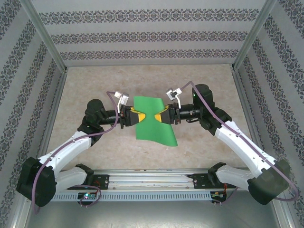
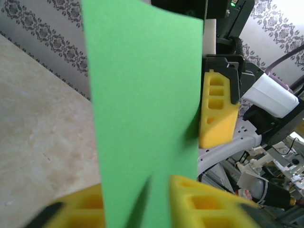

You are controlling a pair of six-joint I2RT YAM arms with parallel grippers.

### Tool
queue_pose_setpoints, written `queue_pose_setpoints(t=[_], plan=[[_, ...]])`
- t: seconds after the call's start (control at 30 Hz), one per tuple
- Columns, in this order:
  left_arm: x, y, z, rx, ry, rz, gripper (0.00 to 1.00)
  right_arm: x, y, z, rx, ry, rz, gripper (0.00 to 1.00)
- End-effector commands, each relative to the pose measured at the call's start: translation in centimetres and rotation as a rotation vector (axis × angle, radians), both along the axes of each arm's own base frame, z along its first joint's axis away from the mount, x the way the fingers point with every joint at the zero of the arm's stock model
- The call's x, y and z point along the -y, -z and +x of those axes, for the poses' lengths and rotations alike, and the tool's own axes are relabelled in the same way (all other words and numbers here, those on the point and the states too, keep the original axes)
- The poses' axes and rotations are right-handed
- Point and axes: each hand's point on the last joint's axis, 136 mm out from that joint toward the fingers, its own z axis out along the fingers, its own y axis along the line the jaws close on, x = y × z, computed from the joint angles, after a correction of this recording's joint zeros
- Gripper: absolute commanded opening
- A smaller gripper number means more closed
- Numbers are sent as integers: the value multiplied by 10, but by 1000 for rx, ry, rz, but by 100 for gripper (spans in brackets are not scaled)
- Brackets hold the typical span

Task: Fold a paper plane with a square sheet of paper (fold left side to right side)
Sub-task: Place a square sheet of paper at the center of the table.

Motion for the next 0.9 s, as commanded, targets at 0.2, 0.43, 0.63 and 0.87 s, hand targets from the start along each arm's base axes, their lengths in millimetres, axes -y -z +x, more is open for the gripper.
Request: queue_pose_setpoints(t=[0.2,0.43,0.63,0.87], plan=[[-4,23,18,-53,-120,108,7,33,29,42,20,269,-145,60],[-11,103,41,-343,-214,333,7,85,78,78,-93,570,-311,77],[-11,179,52,-586,-197,491,4,95,118,79,-230,622,-376,71],[-24,233,61,-686,-277,647,0,83,168,75,-383,606,-433,48]])
